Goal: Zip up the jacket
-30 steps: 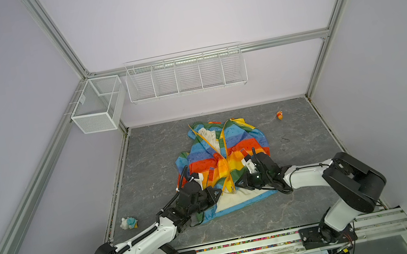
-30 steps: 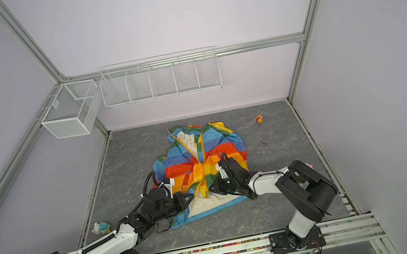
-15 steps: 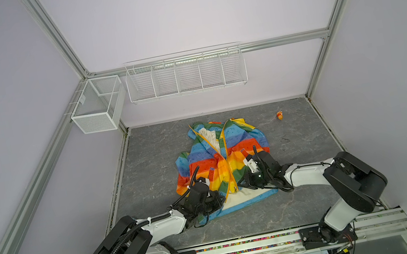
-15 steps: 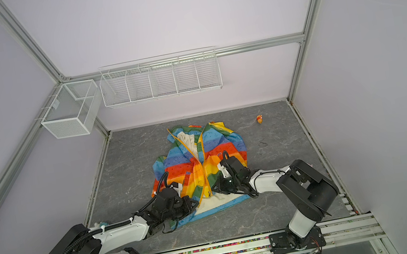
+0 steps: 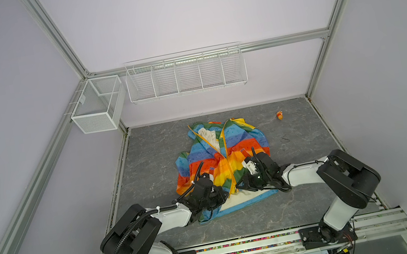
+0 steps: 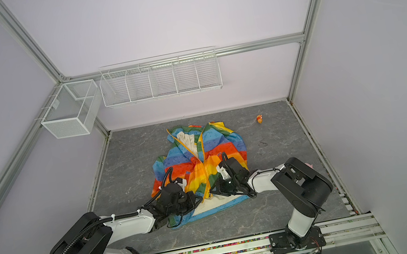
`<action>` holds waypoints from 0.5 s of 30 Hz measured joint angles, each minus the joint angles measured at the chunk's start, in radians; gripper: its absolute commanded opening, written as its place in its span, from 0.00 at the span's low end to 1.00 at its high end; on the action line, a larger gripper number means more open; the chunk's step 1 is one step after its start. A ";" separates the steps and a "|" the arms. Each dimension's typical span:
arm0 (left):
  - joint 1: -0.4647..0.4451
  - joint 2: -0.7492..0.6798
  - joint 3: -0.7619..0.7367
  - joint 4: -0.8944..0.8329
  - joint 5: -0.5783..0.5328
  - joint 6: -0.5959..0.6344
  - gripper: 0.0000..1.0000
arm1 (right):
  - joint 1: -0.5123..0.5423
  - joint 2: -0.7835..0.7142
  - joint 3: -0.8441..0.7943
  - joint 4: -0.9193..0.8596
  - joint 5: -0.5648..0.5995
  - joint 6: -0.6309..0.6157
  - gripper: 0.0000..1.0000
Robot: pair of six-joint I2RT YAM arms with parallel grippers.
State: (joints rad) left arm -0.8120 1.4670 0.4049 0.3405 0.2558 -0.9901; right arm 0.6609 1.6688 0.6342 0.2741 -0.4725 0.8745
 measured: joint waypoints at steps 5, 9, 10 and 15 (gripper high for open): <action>0.000 0.022 0.003 0.016 0.003 0.000 0.00 | 0.000 0.009 0.000 0.011 -0.008 0.001 0.24; 0.000 0.025 0.003 0.024 0.005 0.000 0.00 | 0.001 0.011 0.000 0.014 -0.011 0.000 0.25; 0.000 0.024 0.003 0.025 0.005 0.000 0.00 | 0.001 0.011 0.000 0.015 -0.014 0.000 0.26; 0.000 0.024 0.003 0.026 0.003 -0.001 0.00 | 0.002 0.011 0.000 0.014 -0.015 -0.005 0.20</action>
State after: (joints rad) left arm -0.8120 1.4914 0.4080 0.3664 0.2584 -0.9909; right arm 0.6624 1.6802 0.6338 0.2886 -0.4877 0.8692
